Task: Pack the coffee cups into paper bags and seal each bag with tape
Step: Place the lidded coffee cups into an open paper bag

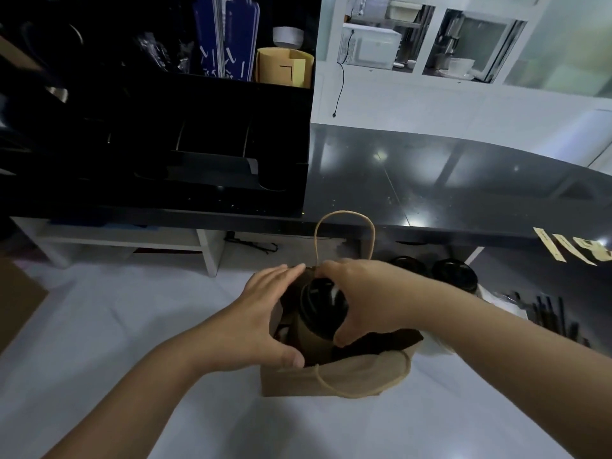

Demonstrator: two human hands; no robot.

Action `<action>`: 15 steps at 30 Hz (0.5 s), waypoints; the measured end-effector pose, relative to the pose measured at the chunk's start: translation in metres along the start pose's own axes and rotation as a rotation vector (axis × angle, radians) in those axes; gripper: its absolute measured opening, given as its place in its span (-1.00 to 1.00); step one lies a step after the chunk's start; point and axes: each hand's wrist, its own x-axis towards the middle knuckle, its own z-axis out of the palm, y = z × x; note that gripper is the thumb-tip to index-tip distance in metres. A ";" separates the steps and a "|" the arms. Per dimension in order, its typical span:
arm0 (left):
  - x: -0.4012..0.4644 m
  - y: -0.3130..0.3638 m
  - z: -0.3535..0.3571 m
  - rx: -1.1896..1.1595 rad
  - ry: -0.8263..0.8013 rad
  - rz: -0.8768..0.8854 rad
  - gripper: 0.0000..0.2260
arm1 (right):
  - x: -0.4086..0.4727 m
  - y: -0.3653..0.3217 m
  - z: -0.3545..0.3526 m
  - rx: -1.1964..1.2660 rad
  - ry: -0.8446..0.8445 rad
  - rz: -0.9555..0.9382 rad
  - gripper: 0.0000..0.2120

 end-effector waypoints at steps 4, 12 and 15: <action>-0.001 0.000 0.001 -0.002 -0.007 0.018 0.01 | 0.024 -0.002 0.025 -0.073 -0.013 -0.063 -0.16; -0.001 0.000 0.001 -0.021 -0.008 0.012 0.03 | 0.040 -0.006 0.048 -0.168 0.015 -0.105 -0.24; -0.001 0.001 0.001 -0.025 -0.009 0.001 0.03 | 0.043 -0.006 0.052 -0.190 0.014 -0.119 -0.21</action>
